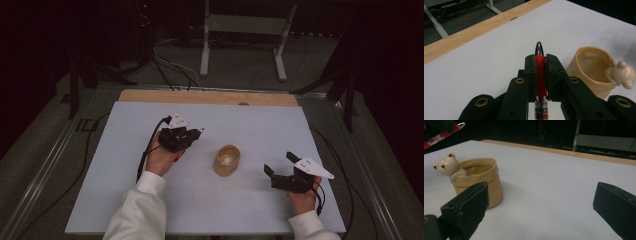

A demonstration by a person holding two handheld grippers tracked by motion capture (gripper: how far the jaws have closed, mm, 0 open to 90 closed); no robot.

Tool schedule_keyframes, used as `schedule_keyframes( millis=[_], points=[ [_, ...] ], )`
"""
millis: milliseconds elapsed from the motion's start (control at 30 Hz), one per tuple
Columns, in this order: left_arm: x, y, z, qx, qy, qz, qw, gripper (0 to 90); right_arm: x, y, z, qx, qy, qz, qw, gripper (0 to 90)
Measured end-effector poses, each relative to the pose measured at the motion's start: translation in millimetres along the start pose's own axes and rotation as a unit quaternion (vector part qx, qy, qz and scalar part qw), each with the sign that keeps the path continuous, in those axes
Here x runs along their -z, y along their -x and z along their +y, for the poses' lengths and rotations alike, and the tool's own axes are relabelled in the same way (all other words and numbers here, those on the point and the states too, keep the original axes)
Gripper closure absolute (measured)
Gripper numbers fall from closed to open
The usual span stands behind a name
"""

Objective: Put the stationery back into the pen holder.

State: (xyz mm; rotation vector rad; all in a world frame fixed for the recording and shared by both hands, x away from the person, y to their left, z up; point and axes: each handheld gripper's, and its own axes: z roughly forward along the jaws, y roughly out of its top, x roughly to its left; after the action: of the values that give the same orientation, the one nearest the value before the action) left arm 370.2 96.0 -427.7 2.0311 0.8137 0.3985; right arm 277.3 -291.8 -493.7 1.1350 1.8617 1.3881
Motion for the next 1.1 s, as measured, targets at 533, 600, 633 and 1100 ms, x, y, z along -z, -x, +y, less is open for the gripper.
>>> schedule_keyframes(
  millis=[533, 600, 633, 1100],
  points=[
    [2.1, 5.4, 18.6, -0.016, 0.014, -0.002, 0.9998, 81.3, -1.2, -1.1, -0.3, 0.002, -0.003, 0.001, 1.0000, 1.0],
    [2.4, 6.4, 21.0, -0.020, 0.018, -0.003, 0.9996, 81.3, -1.3, -0.9, -0.4, 0.002, -0.002, 0.002, 1.0000, 1.0],
    [2.5, 6.9, 22.0, -0.023, 0.019, -0.002, 0.9996, 81.3, -1.3, -0.9, -0.4, 0.002, -0.002, 0.002, 1.0000, 1.0],
    [-0.4, 12.3, 35.1, -0.040, 0.024, -0.002, 0.9989, 81.4, -2.1, -0.8, -0.7, 0.001, -0.005, 0.004, 1.0000, 1.0]
  ],
)
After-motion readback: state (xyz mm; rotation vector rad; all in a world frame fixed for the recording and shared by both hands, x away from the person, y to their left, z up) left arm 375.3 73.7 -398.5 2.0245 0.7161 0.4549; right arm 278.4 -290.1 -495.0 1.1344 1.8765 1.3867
